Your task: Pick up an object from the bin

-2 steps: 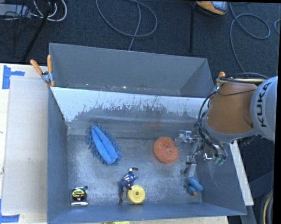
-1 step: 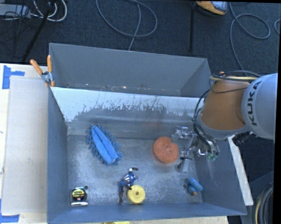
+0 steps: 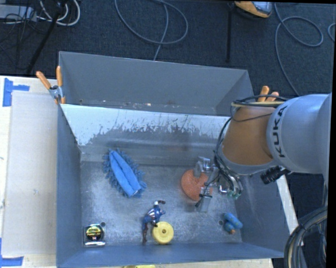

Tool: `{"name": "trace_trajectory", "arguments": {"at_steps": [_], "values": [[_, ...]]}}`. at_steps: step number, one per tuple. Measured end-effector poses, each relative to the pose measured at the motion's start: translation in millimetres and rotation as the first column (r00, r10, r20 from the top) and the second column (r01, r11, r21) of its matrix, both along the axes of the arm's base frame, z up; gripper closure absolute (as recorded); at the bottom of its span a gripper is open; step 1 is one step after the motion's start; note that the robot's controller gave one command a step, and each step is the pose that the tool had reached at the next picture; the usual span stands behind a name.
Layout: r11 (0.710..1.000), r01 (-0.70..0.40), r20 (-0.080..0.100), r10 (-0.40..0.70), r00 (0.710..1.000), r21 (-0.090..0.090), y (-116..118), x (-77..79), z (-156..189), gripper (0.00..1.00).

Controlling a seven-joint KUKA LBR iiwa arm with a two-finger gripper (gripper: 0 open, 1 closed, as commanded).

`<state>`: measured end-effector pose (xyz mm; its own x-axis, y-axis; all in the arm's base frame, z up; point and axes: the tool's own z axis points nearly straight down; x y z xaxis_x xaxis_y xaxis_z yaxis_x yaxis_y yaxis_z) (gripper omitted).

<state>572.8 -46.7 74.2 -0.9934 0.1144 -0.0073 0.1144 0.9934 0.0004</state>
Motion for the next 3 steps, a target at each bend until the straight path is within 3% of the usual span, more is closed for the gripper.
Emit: {"name": "trace_trajectory", "arguments": {"at_steps": [1, 2, 3], "values": [[0.997, 0.077, 0.007, -0.077, 0.997, 0.0, 9, -4.0, 0, 1.0], [0.997, 0.076, 0.007, -0.076, 0.997, -0.001, 9, -4.0, 0, 1.0], [0.997, 0.079, -0.007, -0.079, 0.997, 0.001, 10, -17.4, 121, 1.0]]}}
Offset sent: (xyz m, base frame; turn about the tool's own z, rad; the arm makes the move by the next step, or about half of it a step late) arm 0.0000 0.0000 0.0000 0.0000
